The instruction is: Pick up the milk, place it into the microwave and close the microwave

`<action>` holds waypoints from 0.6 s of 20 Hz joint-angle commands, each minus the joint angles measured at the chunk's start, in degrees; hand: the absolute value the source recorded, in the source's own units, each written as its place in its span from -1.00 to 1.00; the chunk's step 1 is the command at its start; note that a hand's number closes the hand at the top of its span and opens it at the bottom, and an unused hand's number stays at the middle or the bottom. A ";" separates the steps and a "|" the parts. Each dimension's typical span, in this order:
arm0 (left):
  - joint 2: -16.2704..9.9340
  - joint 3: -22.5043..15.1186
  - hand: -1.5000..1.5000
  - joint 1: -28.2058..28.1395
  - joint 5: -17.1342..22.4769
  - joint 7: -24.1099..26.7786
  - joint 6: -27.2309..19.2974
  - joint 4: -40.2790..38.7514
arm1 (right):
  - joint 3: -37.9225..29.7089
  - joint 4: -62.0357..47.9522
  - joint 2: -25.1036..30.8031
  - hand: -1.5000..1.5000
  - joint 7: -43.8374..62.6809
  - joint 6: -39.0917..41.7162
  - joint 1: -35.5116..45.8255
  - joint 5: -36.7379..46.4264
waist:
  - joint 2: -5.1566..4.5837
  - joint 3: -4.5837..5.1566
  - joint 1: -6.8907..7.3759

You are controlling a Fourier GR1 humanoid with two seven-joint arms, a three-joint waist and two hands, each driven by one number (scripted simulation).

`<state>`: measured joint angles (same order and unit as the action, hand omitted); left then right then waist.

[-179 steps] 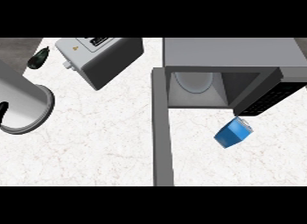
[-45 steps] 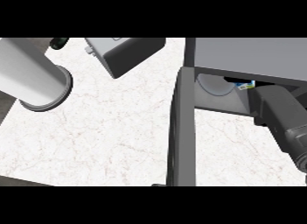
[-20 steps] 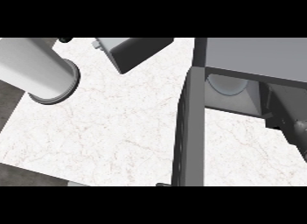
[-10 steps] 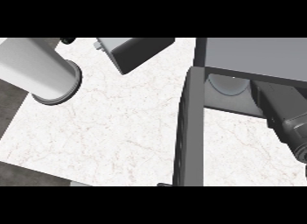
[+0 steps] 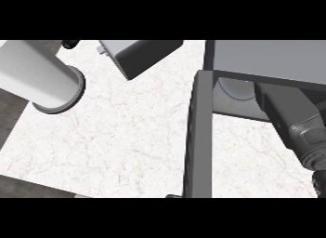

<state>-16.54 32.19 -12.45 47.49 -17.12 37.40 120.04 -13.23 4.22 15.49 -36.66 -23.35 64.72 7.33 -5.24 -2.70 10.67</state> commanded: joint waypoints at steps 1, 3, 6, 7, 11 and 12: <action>0.51 -1.00 -1.00 -0.36 -0.83 -0.51 0.29 -0.63 | 0.01 1.03 -1.86 -1.00 2.99 -3.22 5.56 0.12 | 1.79 2.53 -0.21; 1.58 -1.66 -1.00 0.07 -1.57 0.44 1.24 -1.62 | -1.18 1.49 -1.31 -1.00 1.50 -4.35 4.63 -1.04 | 1.30 2.53 -0.55; 2.60 -2.45 -1.00 -1.63 -2.06 0.24 2.21 -1.36 | -1.02 0.54 -1.55 -1.00 2.81 -6.32 5.01 -0.80 | 1.94 2.59 -0.86; 2.38 -2.82 -1.00 -0.63 -3.23 0.21 2.37 -2.56 | -0.63 0.69 -1.83 -1.00 1.76 -5.85 4.68 -0.44 | 1.97 2.59 -2.23; 5.01 -3.70 -1.00 -2.76 -4.58 0.63 2.53 0.24 | 0.86 -0.50 0.23 -1.00 1.34 -1.59 3.15 0.95 | 2.61 2.53 -3.24; 5.52 -4.23 -1.00 -2.61 -6.14 1.06 3.51 -0.58 | 0.92 -0.61 -1.34 -1.00 0.79 -2.15 2.49 0.95 | 2.59 2.57 -3.70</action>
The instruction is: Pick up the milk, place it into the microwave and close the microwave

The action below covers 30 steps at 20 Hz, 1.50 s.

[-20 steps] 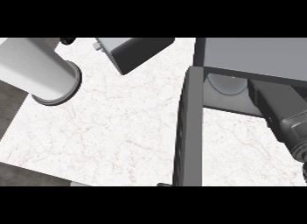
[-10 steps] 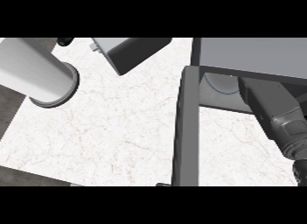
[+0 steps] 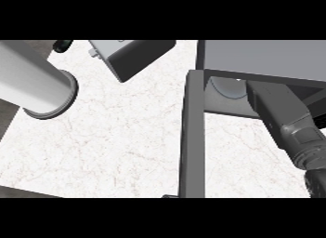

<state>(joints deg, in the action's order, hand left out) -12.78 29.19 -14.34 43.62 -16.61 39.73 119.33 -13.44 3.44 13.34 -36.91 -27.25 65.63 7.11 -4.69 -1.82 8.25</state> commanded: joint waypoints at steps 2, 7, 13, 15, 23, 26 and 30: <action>3.07 -1.88 -1.00 -1.06 -2.15 1.44 2.10 -0.23 | 0.68 0.39 1.53 -1.00 0.11 3.12 0.30 0.66 | 2.11 1.69 -1.81; 5.03 -6.20 -1.00 -1.20 -3.84 1.87 6.07 -1.13 | -1.09 1.27 0.73 -1.00 -0.09 12.73 -0.07 -1.51 | 2.72 1.69 -3.78; 7.35 -11.78 -1.00 -3.34 -6.55 1.41 11.21 -1.54 | -3.10 2.89 -0.29 -1.00 -6.60 26.47 -6.97 -4.19 | 3.62 1.69 -6.03; 6.44 -13.16 -1.00 -3.00 -8.00 0.44 13.05 -2.79 | -4.93 3.17 -1.49 -1.00 -5.37 29.42 -6.37 -6.30 | 3.71 1.70 -6.27; 12.65 -15.74 -1.00 -0.24 -23.68 6.89 14.84 -7.05 | -3.65 7.07 -8.42 -1.00 -12.15 35.59 -18.88 -7.31 | 5.07 1.88 -9.05; 12.72 -17.32 -1.00 1.77 -27.14 8.36 13.31 -8.65 | -2.08 10.07 -11.34 -1.00 -11.56 35.81 -22.16 -7.13 | 5.50 1.94 -10.12; 12.76 -23.13 1.00 2.73 -33.37 11.95 8.79 -10.93 | 0.92 12.71 -10.21 -1.00 -12.67 35.21 -30.14 -4.89 | 5.76 2.03 -11.38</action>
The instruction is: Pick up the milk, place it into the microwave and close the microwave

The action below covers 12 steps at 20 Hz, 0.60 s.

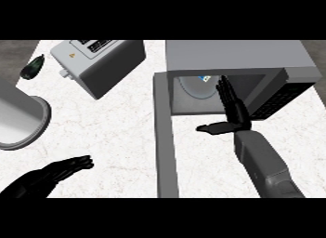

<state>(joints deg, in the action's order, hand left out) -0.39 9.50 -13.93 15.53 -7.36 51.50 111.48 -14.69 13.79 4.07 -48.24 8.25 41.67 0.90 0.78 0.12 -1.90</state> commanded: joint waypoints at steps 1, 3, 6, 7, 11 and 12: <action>0.37 -2.44 1.00 0.00 -4.43 4.07 -0.80 -0.83 | 2.14 4.51 -0.90 -1.00 -0.53 -1.48 -7.64 0.86 | 0.50 0.10 -1.00; 0.38 -1.54 1.00 3.87 -6.03 3.49 -0.18 -4.01 | 2.80 5.82 0.26 -1.00 -2.25 0.06 -13.29 1.07 | 0.23 0.08 -1.39; 0.39 -4.28 1.00 5.84 -9.72 4.44 -4.40 -4.68 | 4.78 11.08 -2.80 -1.00 -1.77 -3.58 -17.71 1.90 | 0.46 0.16 -1.89; 0.39 -3.76 1.00 8.16 -11.32 4.18 -4.88 -6.98 | 4.63 12.41 0.78 -1.00 -1.94 0.22 -19.41 1.46 | 0.41 0.19 -2.66; 0.39 -9.29 1.00 9.83 -18.03 6.23 -7.23 -10.38 | 5.63 19.97 -0.88 -1.00 -4.27 -0.34 -29.08 0.70 | 0.18 0.18 -2.46; -0.21 -7.50 1.00 10.23 -19.07 9.47 -4.54 -12.07 | 4.32 21.91 3.27 -1.00 -2.69 3.27 -30.38 -0.96 | 0.13 0.23 -2.47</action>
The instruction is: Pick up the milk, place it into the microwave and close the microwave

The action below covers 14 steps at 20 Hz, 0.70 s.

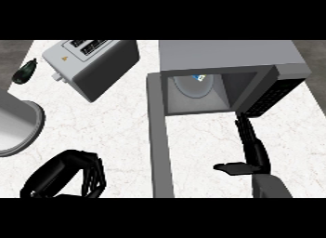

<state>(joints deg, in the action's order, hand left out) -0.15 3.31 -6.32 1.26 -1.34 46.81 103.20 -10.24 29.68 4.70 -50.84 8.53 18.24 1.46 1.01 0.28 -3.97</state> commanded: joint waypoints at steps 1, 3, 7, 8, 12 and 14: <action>0.15 -5.20 1.00 2.06 -7.26 5.43 -2.22 -3.83 | 0.48 7.14 3.33 -1.00 -2.36 3.49 -10.11 -0.92 | -0.10 0.08 -0.55; 0.15 -5.80 1.00 5.00 -8.57 5.16 -3.71 -6.39 | -0.32 12.03 6.34 -1.00 -0.66 6.35 -12.85 -2.68 | -0.12 0.13 -1.14; 0.15 -12.90 1.00 5.30 -12.74 11.69 -8.82 -13.09 | 1.11 22.83 5.33 -1.00 0.55 8.93 -22.29 -4.69 | -0.41 0.14 -0.41; 0.15 -12.46 1.00 5.81 -14.85 12.81 -8.37 -13.06 | -0.42 26.32 8.43 -1.00 1.25 11.01 -25.43 -6.62 | -0.52 0.04 0.62; 0.15 -18.50 1.00 10.47 -16.91 16.32 -16.91 -17.60 | 1.04 38.24 9.84 -1.00 3.60 16.13 -33.68 -10.07 | -0.72 -0.01 0.97; 0.15 -24.94 1.00 8.56 -17.16 19.52 -21.19 -22.05 | 1.32 44.73 8.35 -1.00 4.07 14.09 -36.29 -11.39 | -0.78 0.06 0.54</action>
<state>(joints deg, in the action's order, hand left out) -0.01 -14.44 2.07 -13.90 13.30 31.51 86.56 -9.06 63.97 12.70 -46.92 19.07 -11.94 -6.92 0.41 0.33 -3.76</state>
